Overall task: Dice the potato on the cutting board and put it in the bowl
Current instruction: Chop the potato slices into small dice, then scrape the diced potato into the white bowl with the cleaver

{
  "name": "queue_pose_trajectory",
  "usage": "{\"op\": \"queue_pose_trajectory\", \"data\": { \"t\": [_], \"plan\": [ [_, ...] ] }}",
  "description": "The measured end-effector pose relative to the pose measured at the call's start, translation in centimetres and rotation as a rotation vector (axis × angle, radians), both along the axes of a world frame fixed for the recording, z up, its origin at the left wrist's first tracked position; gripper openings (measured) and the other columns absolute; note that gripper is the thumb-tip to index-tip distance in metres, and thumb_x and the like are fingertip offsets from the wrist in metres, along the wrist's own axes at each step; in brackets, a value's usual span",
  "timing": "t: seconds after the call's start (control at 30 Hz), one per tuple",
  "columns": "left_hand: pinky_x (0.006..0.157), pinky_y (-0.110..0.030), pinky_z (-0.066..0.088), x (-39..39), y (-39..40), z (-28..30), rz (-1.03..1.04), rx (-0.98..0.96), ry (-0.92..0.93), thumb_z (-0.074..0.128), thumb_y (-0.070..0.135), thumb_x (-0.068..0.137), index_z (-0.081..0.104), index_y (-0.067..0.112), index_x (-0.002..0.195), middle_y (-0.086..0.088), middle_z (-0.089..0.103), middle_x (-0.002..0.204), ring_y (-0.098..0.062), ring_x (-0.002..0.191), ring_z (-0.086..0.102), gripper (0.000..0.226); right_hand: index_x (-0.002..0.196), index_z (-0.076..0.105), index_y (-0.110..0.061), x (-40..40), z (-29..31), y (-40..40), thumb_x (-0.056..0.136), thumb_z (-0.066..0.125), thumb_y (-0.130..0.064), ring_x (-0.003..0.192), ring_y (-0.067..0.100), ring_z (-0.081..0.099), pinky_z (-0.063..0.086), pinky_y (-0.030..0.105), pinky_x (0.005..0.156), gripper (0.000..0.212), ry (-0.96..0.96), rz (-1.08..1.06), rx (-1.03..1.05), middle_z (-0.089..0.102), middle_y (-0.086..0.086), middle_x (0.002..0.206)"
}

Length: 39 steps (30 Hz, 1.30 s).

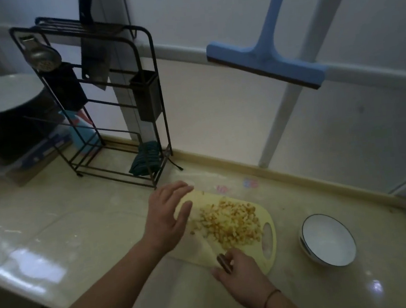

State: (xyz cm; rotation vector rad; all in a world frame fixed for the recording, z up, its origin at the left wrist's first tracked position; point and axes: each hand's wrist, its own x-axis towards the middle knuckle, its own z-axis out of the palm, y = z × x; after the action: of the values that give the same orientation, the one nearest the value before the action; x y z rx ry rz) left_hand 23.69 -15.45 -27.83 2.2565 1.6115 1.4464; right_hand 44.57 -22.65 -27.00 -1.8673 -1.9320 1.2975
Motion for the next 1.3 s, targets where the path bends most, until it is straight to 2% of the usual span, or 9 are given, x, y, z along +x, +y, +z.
{"op": "queue_pose_trajectory", "data": {
  "t": [0.13,0.33,0.5,0.6,0.67,0.8,0.93,1.1,1.3],
  "plan": [
    [0.099,-0.035,0.039,-0.1,-0.4,-0.4,0.011,0.047,0.003,0.044,0.037,0.102,0.057,0.015,0.125,-0.008,0.056,0.123,-0.023,0.113,0.052,0.034,0.089,0.059,-0.022,4.1,-0.2,-0.5,0.094,0.059,-0.033,0.042,0.017,0.043,0.034,0.025,0.044,0.013,0.433,-0.362,-0.147,0.053,0.003,0.059],
    [0.104,-0.035,0.039,2.7,-0.5,-4.6,-0.087,-0.188,0.213,0.056,0.036,0.097,0.065,0.016,0.123,-0.004,0.057,0.131,-0.023,0.12,0.052,0.034,0.078,0.061,-0.005,9.7,-2.1,-1.9,0.096,0.049,-0.045,0.041,0.019,0.039,0.029,0.029,0.048,0.045,0.387,-0.764,-0.226,0.047,0.012,0.054],
    [0.108,-0.043,0.039,5.3,0.0,-7.6,-0.121,-0.429,0.328,0.054,0.05,0.094,0.055,0.021,0.135,-0.001,0.048,0.148,-0.027,0.131,0.048,0.049,0.07,0.064,-0.014,9.8,-3.5,-2.5,0.096,0.048,-0.041,0.061,0.026,0.059,0.045,0.035,0.063,0.041,0.229,-0.781,-0.116,0.064,0.014,0.067],
    [0.115,-0.048,0.033,6.6,0.7,-8.1,-0.104,-0.542,0.387,0.05,0.058,0.093,0.05,0.023,0.143,0.0,0.04,0.156,-0.027,0.141,0.038,0.061,0.07,0.062,-0.013,9.6,-3.9,-2.2,0.098,0.047,-0.035,0.06,0.019,0.057,0.038,0.029,0.055,0.039,0.235,-0.791,-0.119,0.063,0.012,0.066],
    [0.119,-0.049,0.026,7.5,1.4,-8.1,-0.11,-0.578,0.412,0.047,0.061,0.093,0.046,0.025,0.147,0.001,0.034,0.16,-0.026,0.146,0.029,0.065,0.07,0.064,-0.008,9.8,-4.4,-2.1,0.099,0.047,-0.036,0.055,0.023,0.058,0.044,0.028,0.052,0.044,0.221,-0.805,-0.122,0.062,0.014,0.06],
    [0.12,-0.053,0.021,9.5,2.6,-8.3,-0.173,-0.585,0.47,0.041,0.064,0.095,0.041,0.026,0.149,0.0,0.029,0.162,-0.026,0.15,0.023,0.067,0.071,0.062,0.002,10.4,-4.7,-2.2,0.099,0.046,-0.035,0.044,0.022,0.05,0.038,0.019,0.036,0.048,0.226,-0.841,-0.148,0.054,0.011,0.048],
    [0.122,-0.051,0.017,11.5,3.7,-8.5,-0.274,-0.552,0.572,0.044,0.064,0.091,0.036,0.028,0.152,0.0,0.028,0.163,-0.027,0.15,0.022,0.071,0.074,0.063,-0.002,10.8,-5.1,-2.3,0.099,0.046,-0.036,0.052,0.022,0.055,0.042,0.031,0.053,0.046,0.217,-0.85,-0.133,0.056,0.01,0.053],
    [0.12,-0.053,0.02,12.7,4.6,-8.4,-0.28,-0.57,0.64,0.043,0.067,0.089,0.035,0.031,0.153,0.0,0.032,0.161,-0.03,0.148,0.028,0.074,0.075,0.061,0.009,11.2,-4.7,-2.2,0.1,0.045,-0.03,0.043,0.024,0.047,0.033,0.017,0.034,0.05,0.29,-0.877,-0.146,0.054,0.024,0.055],
    [0.116,-0.054,0.031,11.5,4.7,-9.2,-0.22,-0.529,0.612,0.043,0.069,0.089,0.047,0.028,0.147,-0.001,0.042,0.156,-0.032,0.143,0.038,0.071,0.062,0.049,0.005,11.3,-5.2,-2.5,0.101,0.043,-0.035,0.034,0.019,0.039,0.034,0.024,0.041,0.056,0.375,-0.845,-0.186,0.045,0.015,0.042]
  ]
}}
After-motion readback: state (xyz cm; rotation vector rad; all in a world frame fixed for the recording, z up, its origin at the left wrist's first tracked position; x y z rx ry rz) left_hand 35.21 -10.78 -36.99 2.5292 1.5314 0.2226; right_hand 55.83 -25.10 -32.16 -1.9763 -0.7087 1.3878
